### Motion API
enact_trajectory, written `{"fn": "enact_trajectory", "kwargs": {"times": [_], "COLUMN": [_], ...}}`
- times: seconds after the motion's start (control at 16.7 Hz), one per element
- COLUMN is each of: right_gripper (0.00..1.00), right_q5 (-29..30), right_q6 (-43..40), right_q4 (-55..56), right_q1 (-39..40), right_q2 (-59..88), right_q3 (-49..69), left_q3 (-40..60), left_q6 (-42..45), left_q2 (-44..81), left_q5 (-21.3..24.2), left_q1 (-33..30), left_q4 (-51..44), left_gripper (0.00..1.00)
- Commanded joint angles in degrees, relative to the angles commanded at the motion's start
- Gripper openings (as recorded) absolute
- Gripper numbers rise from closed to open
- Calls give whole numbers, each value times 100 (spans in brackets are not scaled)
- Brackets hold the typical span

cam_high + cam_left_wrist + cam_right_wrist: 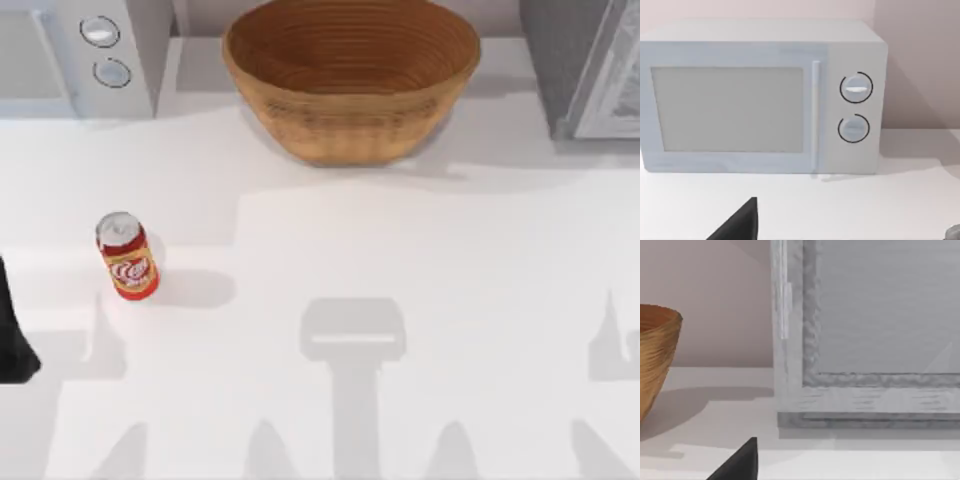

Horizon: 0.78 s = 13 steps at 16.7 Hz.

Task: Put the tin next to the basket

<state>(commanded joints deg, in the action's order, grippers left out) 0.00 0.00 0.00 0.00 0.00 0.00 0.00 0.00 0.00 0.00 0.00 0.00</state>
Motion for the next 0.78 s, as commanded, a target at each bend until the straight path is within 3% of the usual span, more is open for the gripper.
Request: {"fn": "enact_trajectory", "kwargs": {"times": [0.36, 0.78], "right_gripper": [100, 100], "right_q5": [0, 0], "right_q6": [0, 0], "right_q4": [0, 0], "right_q1": [0, 0], "right_q2": [0, 0], "right_q3": [0, 0], "left_q3": [587, 3299], "left_q6": [216, 1149], "left_q2": [598, 3787], "left_q5": [19, 8], "left_q1": [-111, -508], "left_q4": [-468, -2496], "left_gripper": [100, 100]}}
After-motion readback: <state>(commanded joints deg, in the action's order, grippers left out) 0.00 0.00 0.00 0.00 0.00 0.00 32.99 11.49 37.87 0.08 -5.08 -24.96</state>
